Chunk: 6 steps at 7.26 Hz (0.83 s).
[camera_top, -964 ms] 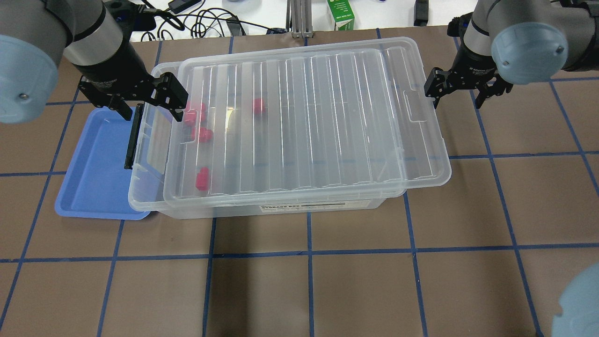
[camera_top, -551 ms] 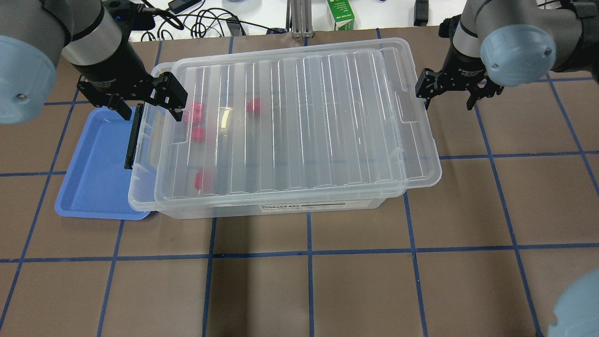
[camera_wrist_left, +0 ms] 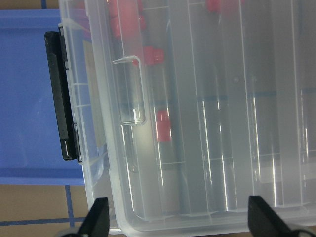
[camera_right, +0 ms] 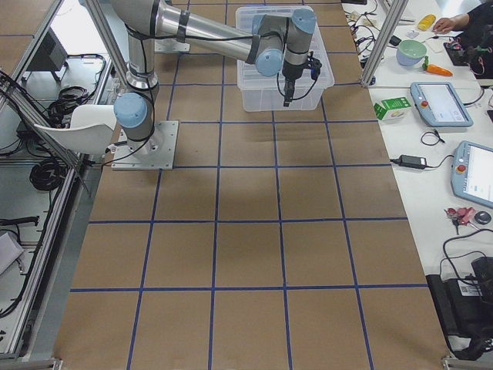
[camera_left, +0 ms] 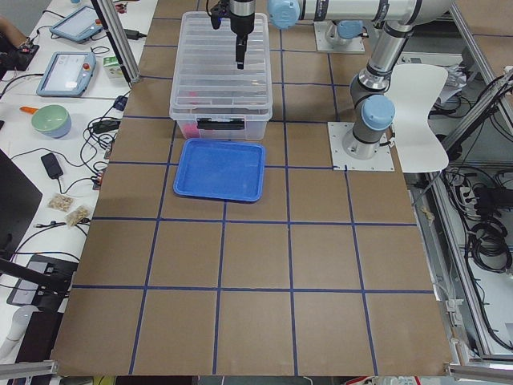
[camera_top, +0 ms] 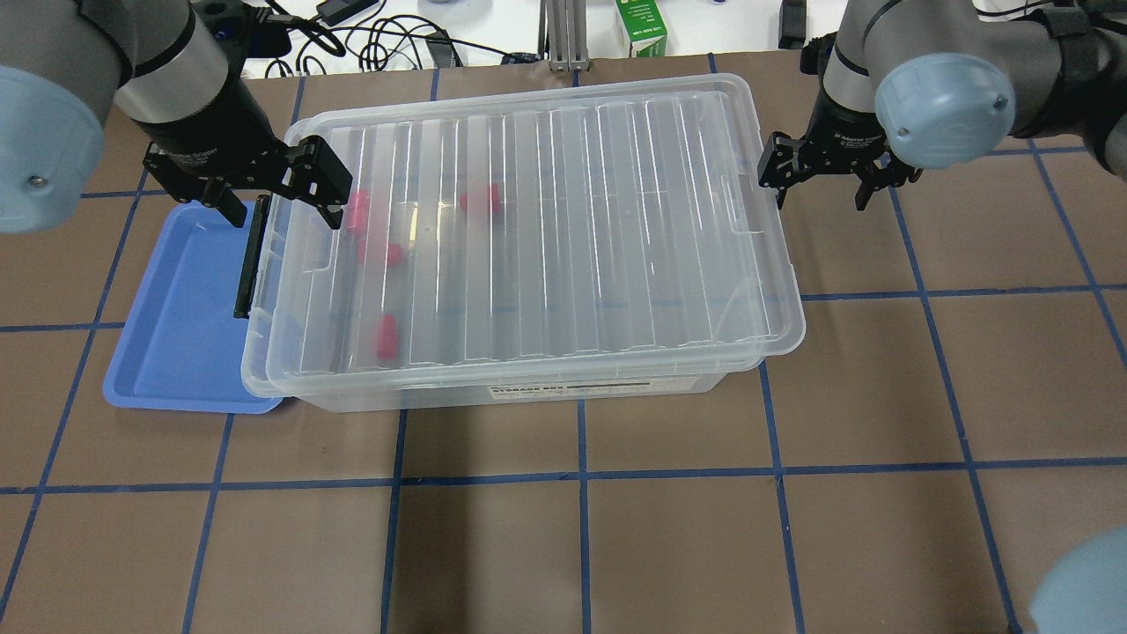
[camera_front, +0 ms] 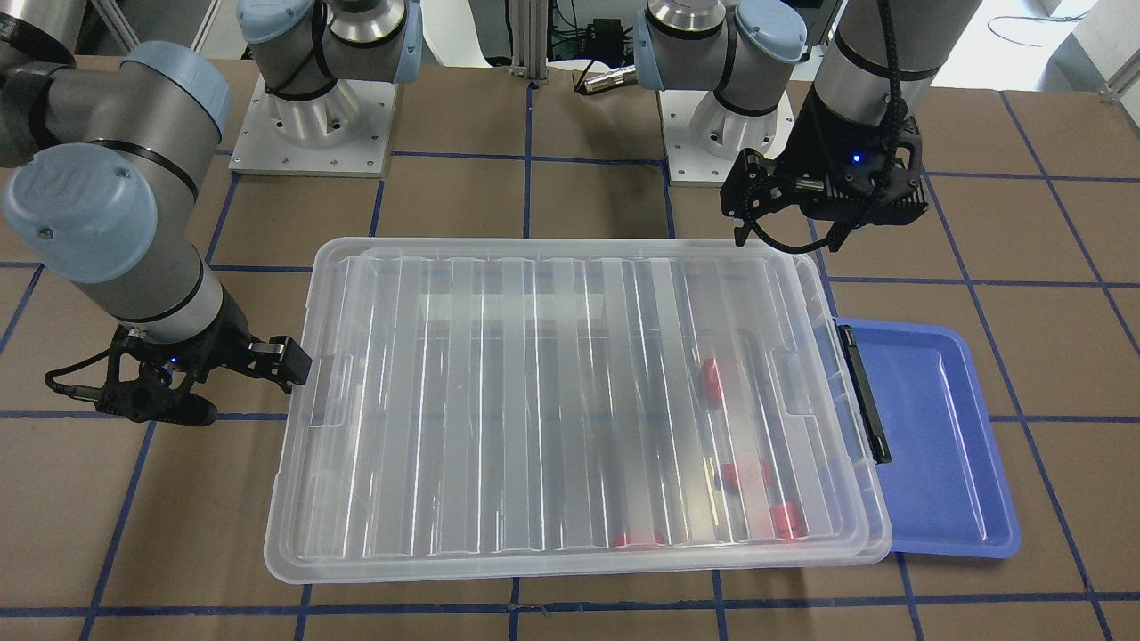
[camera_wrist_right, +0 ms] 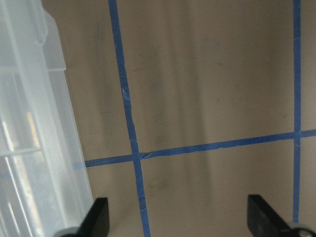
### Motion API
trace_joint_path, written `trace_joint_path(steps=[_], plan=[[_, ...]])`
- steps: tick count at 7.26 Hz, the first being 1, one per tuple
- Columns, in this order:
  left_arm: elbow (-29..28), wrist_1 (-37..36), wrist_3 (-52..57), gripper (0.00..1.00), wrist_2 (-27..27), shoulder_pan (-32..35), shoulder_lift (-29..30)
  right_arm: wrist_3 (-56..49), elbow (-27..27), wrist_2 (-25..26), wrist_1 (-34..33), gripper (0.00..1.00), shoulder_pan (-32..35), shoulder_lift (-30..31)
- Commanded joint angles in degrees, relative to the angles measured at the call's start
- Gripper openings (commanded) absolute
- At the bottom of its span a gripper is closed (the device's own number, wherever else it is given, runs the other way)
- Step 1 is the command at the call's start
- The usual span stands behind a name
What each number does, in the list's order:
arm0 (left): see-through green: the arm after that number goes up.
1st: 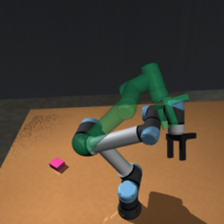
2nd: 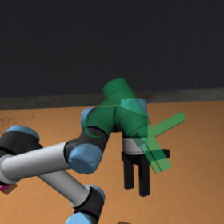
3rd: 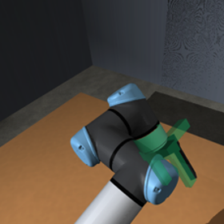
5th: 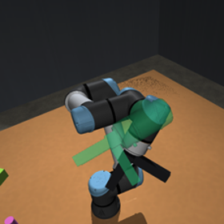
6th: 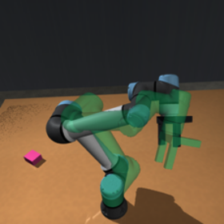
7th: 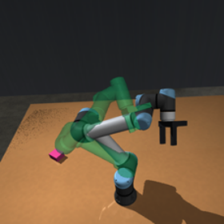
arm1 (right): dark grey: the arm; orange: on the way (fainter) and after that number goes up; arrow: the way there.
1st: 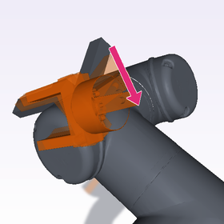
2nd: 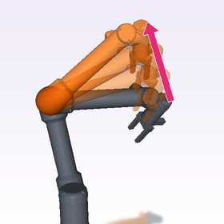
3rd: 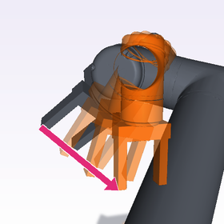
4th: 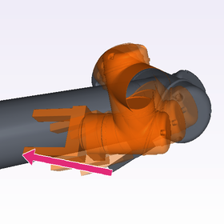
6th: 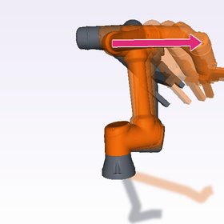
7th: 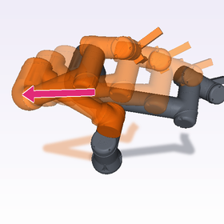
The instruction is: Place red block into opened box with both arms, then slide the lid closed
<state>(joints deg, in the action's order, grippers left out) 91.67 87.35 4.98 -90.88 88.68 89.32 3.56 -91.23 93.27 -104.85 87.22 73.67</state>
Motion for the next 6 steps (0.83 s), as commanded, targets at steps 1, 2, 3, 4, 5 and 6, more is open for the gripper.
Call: trace_joint_path(steps=[1, 2, 3, 4, 5, 6], plan=[[0.00, 0.01, -0.05, 1.00, 0.00, 0.00, -0.11, 0.04, 0.00, 0.07, 0.00, 1.00, 0.58, -0.02], [0.00, 0.01, -0.06, 1.00, 0.00, 0.00, -0.11, 0.04, -0.09, 0.07, 0.00, 1.00, 0.58, -0.11], [0.00, 0.10, -0.06, 1.00, 0.00, 0.00, -0.11, -0.04, 0.00, 0.07, 0.00, 1.00, 0.58, -0.02], [0.00, 0.19, -0.06, 1.00, 0.00, 0.00, -0.02, 0.04, 0.70, 0.07, 0.17, 1.00, 0.58, 0.50], [0.00, 0.28, -0.06, 1.00, 0.00, 0.00, -0.11, -0.04, 1.40, 0.16, 0.61, 1.00, 0.58, 2.51], [0.00, 0.28, -0.06, 1.00, 0.08, 0.00, -0.28, -0.04, 1.67, 0.07, 1.83, 1.00, 0.84, 6.01]])
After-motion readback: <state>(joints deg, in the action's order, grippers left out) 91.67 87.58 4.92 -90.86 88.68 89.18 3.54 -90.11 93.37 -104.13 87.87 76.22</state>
